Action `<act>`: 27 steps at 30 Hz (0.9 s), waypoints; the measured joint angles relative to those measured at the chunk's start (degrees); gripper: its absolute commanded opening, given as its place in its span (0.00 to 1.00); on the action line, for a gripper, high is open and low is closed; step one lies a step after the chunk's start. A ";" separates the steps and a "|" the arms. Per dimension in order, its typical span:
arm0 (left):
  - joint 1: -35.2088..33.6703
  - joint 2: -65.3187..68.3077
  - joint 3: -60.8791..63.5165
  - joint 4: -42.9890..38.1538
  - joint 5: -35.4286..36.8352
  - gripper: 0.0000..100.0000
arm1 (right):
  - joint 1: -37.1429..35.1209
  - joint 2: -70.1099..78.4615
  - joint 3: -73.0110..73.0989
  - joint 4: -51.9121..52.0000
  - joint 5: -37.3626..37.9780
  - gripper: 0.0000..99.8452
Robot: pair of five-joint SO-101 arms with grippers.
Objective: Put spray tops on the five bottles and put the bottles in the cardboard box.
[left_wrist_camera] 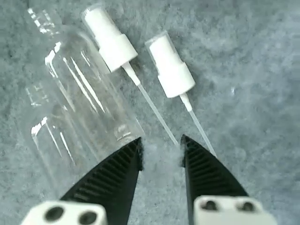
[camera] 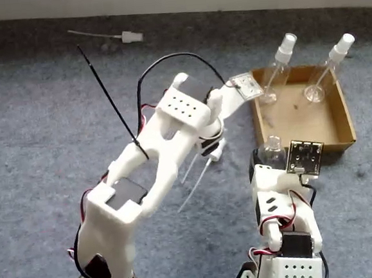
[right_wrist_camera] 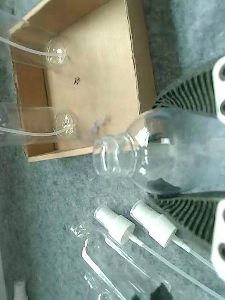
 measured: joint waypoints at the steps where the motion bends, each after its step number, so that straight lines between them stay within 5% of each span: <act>1: 0.00 2.73 -3.34 0.26 1.41 0.16 | 0.00 0.00 0.00 0.00 0.00 0.02; 17: 2.29 32.88 -36.57 3.96 6.86 0.20 | 0.18 0.00 0.00 0.00 0.00 0.02; 24: 2.73 39.38 -45.01 4.31 6.95 0.01 | 0.18 0.00 0.00 0.00 0.00 0.02; 27: 2.81 40.88 -47.21 4.31 6.95 0.01 | 0.18 0.00 0.00 0.00 0.00 0.02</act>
